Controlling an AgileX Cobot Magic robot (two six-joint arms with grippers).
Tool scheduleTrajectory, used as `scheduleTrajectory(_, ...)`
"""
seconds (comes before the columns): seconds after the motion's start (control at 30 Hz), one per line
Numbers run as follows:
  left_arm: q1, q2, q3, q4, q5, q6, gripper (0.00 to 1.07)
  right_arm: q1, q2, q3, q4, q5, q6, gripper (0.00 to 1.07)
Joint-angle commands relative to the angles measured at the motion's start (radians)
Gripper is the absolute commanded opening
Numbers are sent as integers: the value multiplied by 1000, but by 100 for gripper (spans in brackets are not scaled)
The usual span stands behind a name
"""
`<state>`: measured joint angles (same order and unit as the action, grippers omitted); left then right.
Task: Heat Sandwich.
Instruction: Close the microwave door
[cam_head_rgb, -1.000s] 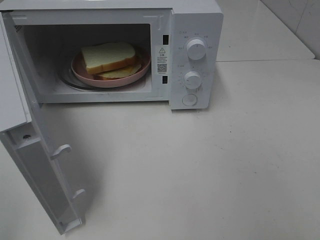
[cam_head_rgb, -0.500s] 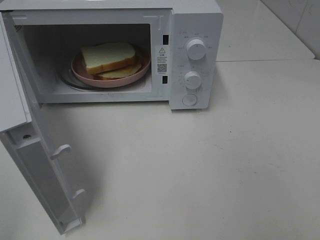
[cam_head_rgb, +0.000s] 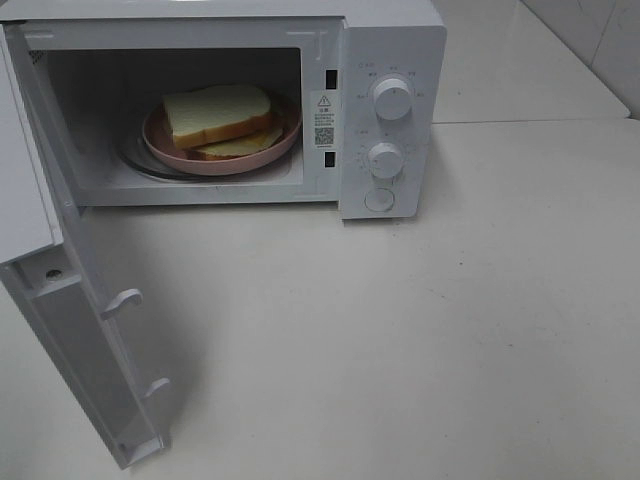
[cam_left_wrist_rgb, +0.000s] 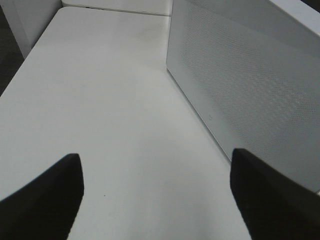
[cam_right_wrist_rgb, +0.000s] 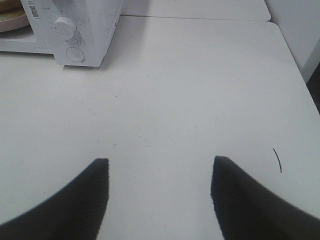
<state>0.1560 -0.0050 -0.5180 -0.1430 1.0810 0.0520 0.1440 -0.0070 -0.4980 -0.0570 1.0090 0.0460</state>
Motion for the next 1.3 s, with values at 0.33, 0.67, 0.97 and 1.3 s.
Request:
scheduleTrajectory(0.33, -4, -6, 4, 11, -14, -1, 76, -4, -24, -1, -8, -12, -7, 59)
scheduleTrajectory(0.67, -4, -6, -1, -24, -25, -3, 76, -4, -24, -1, -8, -12, -6, 59)
scheduleTrajectory(0.97, -4, 25, -22, 16, -142, -2, 76, -4, -24, -1, -8, -12, -6, 59)
scheduleTrajectory(1.3, -4, 135, 102, 24, -528, -3, 76, -4, -24, -1, -8, -12, -7, 59)
